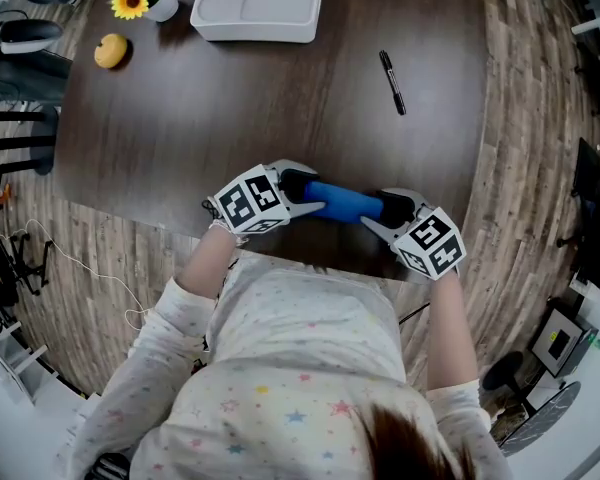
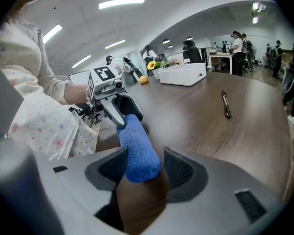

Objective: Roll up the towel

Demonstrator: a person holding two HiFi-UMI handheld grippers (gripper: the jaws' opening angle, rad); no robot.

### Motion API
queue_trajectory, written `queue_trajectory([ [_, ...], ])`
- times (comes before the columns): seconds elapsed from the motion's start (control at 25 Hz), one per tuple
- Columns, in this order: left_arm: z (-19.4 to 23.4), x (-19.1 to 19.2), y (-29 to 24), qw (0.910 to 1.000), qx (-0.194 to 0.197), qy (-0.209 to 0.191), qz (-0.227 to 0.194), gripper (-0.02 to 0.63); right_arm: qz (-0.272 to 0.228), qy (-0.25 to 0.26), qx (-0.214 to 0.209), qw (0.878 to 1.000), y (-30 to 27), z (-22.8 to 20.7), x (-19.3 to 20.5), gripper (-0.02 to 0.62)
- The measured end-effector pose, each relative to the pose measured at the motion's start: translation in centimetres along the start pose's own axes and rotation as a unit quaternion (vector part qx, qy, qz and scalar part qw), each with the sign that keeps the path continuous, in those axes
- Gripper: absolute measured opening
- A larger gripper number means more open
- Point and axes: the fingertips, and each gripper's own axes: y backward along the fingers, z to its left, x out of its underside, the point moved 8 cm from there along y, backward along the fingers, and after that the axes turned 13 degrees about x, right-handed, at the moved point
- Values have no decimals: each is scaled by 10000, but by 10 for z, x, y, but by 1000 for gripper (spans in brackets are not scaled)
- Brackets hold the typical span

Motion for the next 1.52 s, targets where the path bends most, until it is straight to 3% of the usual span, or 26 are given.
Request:
queue_trajectory([
  [0.2,10,-2,4,9989,-321,113,-311,190,-173,-399,312,9986,-8,-13,0,232],
  [0.4,-7,-23,14,9948,-826,-572,-183,190,-185,-360,404,9984,-9,-15,0,225],
  [0.52,-20,-34,11,9945,-628,-807,-246,185,-190,-274,511,9981,-9,-16,-2,225],
  [0.6,-22,-30,2,9955,-499,-802,-49,171,-227,-250,603,9976,-10,-17,-5,223],
  [0.76,-15,-13,-12,9930,-749,-783,467,160,-416,-187,771,9960,-7,-17,-13,203],
  [0.96,-11,-14,-16,9916,-826,-909,417,153,-774,75,724,9943,8,-3,-24,171],
  [1.16,-10,-13,-21,9905,-836,-972,491,148,-511,381,905,9939,-5,4,-8,160],
  [1.52,-7,-8,-25,9909,-897,-954,310,135,-527,375,1013,9927,-11,2,-5,158],
])
